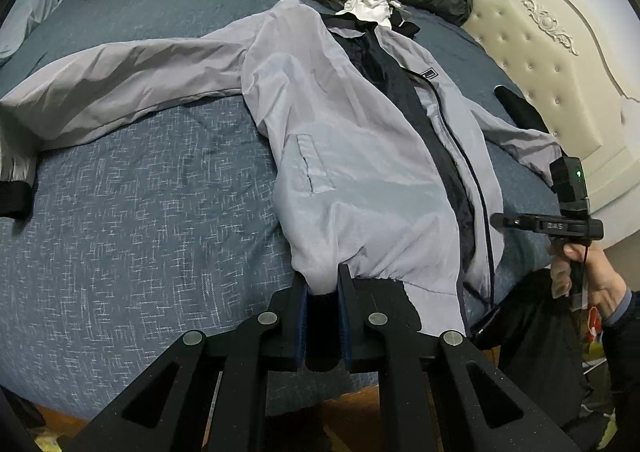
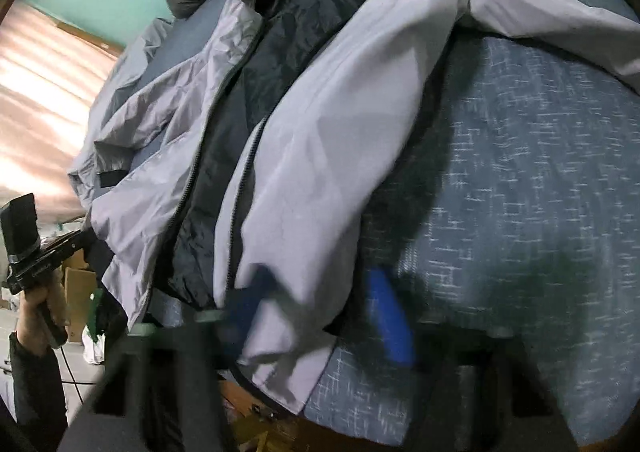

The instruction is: Fold clothes

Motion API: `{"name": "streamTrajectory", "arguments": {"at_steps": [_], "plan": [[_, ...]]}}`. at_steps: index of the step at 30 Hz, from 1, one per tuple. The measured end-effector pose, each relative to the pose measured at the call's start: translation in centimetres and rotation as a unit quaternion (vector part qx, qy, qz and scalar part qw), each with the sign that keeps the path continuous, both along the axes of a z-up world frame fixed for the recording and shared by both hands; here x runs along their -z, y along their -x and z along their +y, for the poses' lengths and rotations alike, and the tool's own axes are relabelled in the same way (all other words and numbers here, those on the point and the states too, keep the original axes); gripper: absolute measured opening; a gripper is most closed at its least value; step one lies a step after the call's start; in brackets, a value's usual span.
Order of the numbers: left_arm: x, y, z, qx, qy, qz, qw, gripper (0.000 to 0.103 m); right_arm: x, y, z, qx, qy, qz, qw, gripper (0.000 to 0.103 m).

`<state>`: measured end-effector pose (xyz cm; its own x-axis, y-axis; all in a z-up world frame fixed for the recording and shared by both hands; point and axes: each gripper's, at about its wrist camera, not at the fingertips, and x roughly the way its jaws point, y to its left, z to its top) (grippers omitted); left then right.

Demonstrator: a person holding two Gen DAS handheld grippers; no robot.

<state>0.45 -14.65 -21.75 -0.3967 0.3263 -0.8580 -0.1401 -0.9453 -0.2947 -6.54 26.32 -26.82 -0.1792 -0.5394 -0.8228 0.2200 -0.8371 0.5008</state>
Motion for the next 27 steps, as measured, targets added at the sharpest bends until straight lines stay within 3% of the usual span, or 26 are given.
{"name": "streamTrajectory", "arguments": {"at_steps": [1, 3, 10, 16, 21, 27], "plan": [[-0.3, 0.0, 0.0, 0.001, -0.001, 0.003, 1.0, 0.013, -0.4, 0.0, 0.0, 0.002, 0.0, 0.008, 1.0, 0.009], [-1.0, -0.1, 0.1, 0.002, -0.002, 0.008, 1.0, 0.013, -1.8, -0.1, 0.3, -0.001, -0.003, 0.027, 1.0, 0.003], [-3.5, -0.3, 0.3, 0.005, -0.015, 0.028, 0.9995, 0.013, -9.3, 0.5, 3.2, 0.002, -0.045, 0.078, 0.996, 0.002], [-4.9, -0.6, 0.8, 0.009, -0.02, 0.035, 0.9991, 0.013, -13.8, 1.1, 6.4, 0.017, -0.094, 0.077, 0.993, 0.002], [-4.4, -0.7, -0.4, -0.008, -0.026, 0.03, 0.9992, 0.013, -11.2, 2.3, 8.2, 0.038, -0.159, 0.062, 0.985, 0.002], [-3.6, -0.9, -2.1, -0.023, -0.028, 0.021, 0.9991, 0.013, -10.4, 3.5, 14.0, 0.104, -0.183, 0.06, 0.976, 0.002]]}}
